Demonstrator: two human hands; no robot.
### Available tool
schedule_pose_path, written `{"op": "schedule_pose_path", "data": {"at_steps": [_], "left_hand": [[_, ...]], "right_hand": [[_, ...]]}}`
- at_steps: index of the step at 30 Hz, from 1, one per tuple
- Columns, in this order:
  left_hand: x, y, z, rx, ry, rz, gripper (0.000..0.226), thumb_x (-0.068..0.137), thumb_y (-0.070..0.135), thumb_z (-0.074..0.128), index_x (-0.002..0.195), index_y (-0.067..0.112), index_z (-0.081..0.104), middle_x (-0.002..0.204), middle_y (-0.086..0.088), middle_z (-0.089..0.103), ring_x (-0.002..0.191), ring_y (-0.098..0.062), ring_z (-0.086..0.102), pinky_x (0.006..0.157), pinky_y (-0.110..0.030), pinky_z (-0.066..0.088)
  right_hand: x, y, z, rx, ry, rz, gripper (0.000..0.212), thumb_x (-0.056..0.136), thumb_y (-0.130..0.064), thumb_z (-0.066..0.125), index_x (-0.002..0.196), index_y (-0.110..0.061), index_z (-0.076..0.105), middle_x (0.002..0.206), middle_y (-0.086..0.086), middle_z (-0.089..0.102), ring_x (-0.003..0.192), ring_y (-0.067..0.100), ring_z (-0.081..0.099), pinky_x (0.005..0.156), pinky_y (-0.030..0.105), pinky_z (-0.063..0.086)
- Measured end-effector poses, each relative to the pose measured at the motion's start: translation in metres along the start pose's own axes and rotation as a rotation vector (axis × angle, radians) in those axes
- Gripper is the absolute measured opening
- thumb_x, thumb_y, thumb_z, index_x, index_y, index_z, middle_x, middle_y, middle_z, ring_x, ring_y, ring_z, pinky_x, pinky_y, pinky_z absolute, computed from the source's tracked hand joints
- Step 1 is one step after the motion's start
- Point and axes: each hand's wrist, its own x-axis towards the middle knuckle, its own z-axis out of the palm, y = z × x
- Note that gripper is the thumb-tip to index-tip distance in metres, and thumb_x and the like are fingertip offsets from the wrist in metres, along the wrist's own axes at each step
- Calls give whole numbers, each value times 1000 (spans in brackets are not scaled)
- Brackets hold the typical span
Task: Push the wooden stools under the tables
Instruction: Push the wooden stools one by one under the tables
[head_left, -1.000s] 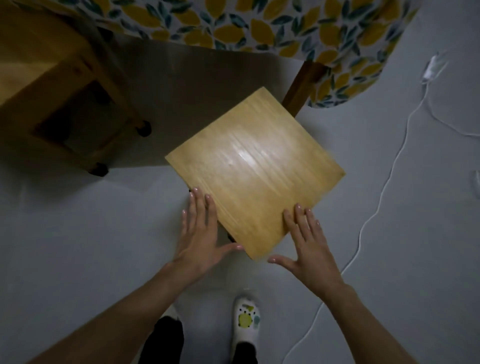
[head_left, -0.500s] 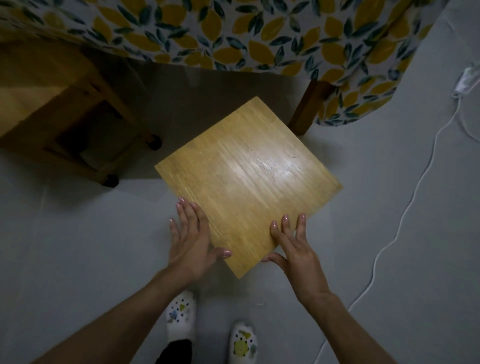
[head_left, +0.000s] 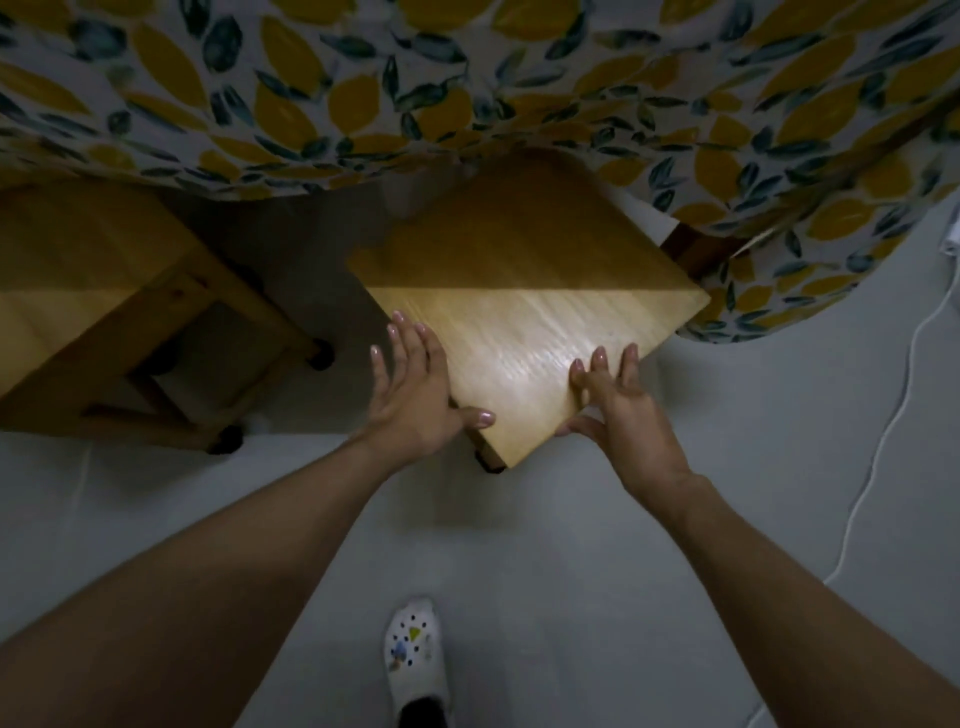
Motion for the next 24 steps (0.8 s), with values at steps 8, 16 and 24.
{"op": "schedule_pose_path", "data": {"at_steps": [8,16,24], "left_hand": [[60,0,-45,-4,8,43,126,73,69,56,142,0,-24,146,-25,-36,138,-37,-29,112,-48,-16],[83,6,-57,71,-27,21,124,73,72,52,143,-2,-19,148,-28,-31,138,-40,-28,113,-51,-15],[81,5,-58,62,-28,11,128,72,72,54,141,-3,-23,148,-29,-30,139,-41,-25,113,-47,-14]], "right_hand": [[67,-9,-24,33,3,31,69,78,-20,74,140,-13,42,157,22,16,146,40,8,114,48,26],[85,-6,-32,46,32,1,63,73,-18,78,131,-10,52,152,29,22,136,49,31,105,55,40],[83,-1,-27,-70,23,-75,66,76,-30,73,134,-11,47,150,19,36,145,41,11,102,59,41]]}}
